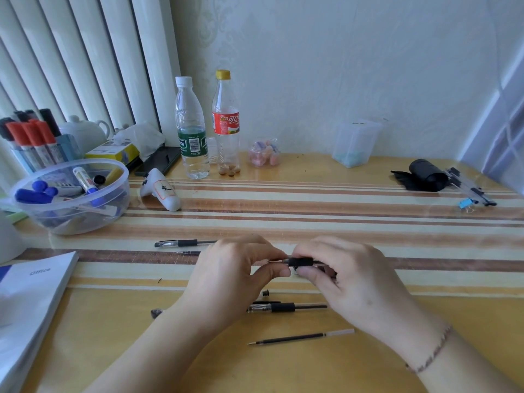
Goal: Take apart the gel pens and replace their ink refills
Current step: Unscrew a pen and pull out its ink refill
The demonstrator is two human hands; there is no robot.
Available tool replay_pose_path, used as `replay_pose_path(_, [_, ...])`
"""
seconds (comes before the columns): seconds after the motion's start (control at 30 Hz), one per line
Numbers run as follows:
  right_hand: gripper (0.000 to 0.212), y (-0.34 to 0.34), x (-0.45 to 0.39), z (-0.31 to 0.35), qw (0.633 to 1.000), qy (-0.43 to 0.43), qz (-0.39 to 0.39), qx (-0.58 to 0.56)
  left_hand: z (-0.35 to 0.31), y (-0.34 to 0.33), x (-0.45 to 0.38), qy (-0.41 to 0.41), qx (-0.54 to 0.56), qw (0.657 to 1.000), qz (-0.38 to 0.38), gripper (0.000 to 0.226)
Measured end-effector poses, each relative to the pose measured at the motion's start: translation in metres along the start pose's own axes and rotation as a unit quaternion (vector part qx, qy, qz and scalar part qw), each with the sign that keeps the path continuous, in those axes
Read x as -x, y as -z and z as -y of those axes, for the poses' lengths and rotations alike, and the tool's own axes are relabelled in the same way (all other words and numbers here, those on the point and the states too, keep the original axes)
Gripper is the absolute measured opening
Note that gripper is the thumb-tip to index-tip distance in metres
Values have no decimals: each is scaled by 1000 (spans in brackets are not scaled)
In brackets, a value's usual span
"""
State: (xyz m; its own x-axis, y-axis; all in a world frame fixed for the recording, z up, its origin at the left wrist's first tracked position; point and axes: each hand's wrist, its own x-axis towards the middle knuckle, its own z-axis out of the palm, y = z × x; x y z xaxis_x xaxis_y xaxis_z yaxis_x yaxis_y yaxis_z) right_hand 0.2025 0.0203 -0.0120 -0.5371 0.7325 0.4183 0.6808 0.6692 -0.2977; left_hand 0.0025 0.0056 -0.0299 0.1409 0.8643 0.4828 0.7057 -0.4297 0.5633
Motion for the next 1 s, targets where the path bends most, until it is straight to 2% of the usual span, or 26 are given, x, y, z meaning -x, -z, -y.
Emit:
replay_pose_path(0.1, [15, 1, -1, 3, 1000, 6, -14, 2, -1, 0, 0, -12, -4, 1000, -8, 33])
replay_pose_path(0.23, [29, 2, -1, 5, 1000, -5, -8, 0, -1, 0, 0, -30, -10, 999, -13, 24])
replay_pose_path(0.47, [10, -1, 1, 3, 997, -55, 18, -43, 2, 3, -1, -34, -23, 999, -20, 27])
replay_pose_path(0.53, [24, -1, 0, 4, 999, -41, 14, -7, 1, 3, -2, -35, -28, 999, -19, 30])
replay_pose_path(0.63, [29, 4, -1, 5, 998, -57, 24, 0, 3, 5, -2, -33, -37, 998, -25, 28])
replay_pose_path(0.73, [30, 2, 0, 2, 998, -50, 2, 27, 5, 6, -3, -22, -37, 999, -32, 22])
replay_pose_path(0.87, [47, 0, 0, -2, 999, -45, -26, 12, 2, 4, -2, -31, -41, 998, -31, 20])
replay_pose_path(1.0, [30, 4, 0, 0, 998, -36, -28, 31, 5, 6, -3, -18, -54, 997, -50, 18])
